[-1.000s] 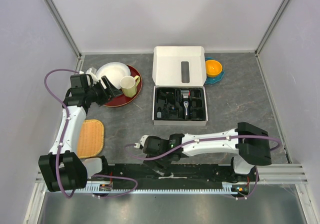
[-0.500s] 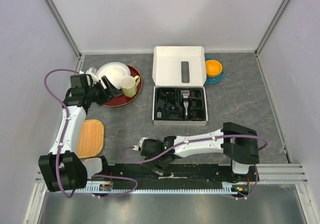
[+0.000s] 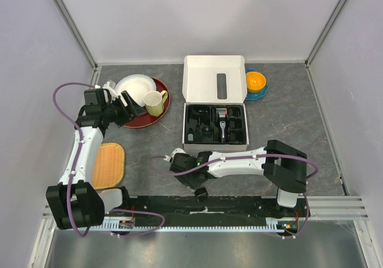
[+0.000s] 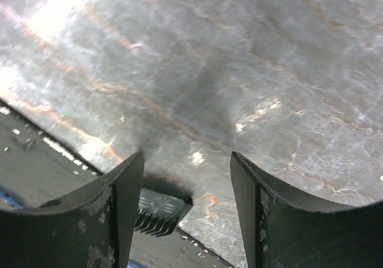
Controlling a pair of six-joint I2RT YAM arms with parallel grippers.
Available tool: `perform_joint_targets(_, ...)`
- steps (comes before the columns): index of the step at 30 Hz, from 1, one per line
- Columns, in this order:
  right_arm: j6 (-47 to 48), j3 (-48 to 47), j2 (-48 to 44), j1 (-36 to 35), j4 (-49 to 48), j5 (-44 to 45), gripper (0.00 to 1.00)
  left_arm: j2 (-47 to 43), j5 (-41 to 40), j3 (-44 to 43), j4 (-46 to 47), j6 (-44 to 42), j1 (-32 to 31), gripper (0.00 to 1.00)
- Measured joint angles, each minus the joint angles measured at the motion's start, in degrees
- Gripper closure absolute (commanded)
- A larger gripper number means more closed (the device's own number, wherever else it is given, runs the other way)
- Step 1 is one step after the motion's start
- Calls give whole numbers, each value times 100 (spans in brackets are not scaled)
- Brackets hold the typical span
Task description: Sort the hair-cutting tools
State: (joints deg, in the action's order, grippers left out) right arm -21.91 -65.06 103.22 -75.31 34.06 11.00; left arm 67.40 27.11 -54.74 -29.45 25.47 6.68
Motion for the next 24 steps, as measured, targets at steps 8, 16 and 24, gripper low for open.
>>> perform_joint_targets(8,-208,0,-28,203,11,57,17,0,0,0,0,0,0,24)
perform_joint_targets(16,-835,96,-479,201,26,-109,9,0,0,0,0,0,0,24)
perform_joint_targets(24,-1368,697,-592,164,50,-522,19,0,0,0,0,0,0,24)
